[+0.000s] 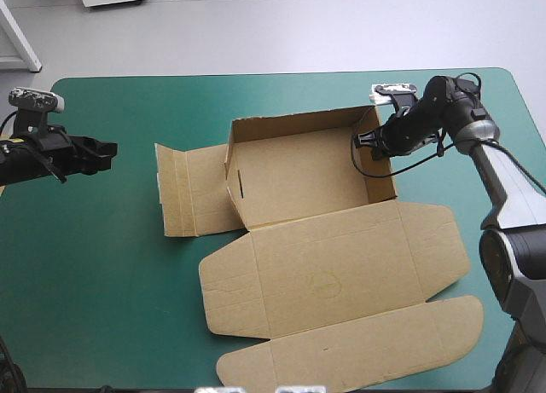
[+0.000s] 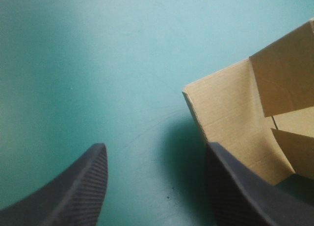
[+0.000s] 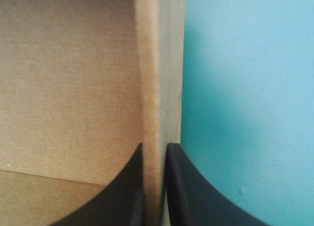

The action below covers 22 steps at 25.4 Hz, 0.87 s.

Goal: Fold the box

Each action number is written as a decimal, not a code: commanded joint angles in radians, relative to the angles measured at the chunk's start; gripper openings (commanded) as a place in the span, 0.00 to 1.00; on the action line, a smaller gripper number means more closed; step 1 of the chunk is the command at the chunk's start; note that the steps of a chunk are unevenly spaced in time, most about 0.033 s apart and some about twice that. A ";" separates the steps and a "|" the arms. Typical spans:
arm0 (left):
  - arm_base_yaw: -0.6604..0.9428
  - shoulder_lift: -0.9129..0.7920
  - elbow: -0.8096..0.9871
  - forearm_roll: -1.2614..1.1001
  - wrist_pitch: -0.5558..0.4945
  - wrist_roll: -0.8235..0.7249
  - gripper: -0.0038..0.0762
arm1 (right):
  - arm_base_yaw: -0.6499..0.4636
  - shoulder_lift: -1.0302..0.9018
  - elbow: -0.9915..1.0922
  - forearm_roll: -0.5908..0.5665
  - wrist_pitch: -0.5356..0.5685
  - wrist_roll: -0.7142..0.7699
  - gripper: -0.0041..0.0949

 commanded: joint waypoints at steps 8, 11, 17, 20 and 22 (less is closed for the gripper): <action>-0.003 -0.030 -0.026 -0.074 -0.036 0.022 0.57 | 0.008 -0.035 -0.010 0.031 -0.096 -0.031 0.47; -0.003 -0.030 -0.026 -0.078 -0.038 0.023 0.57 | 0.008 -0.035 -0.010 0.031 -0.089 -0.027 0.47; -0.003 -0.030 -0.026 -0.081 -0.045 0.028 0.57 | 0.008 -0.035 -0.001 0.031 -0.063 -0.029 0.47; -0.003 -0.030 -0.024 -0.081 -0.052 0.028 0.57 | 0.016 -0.037 0.013 0.031 -0.086 -0.034 0.47; -0.003 -0.030 -0.020 -0.081 -0.062 0.032 0.57 | 0.029 -0.039 0.020 0.011 -0.106 -0.034 0.47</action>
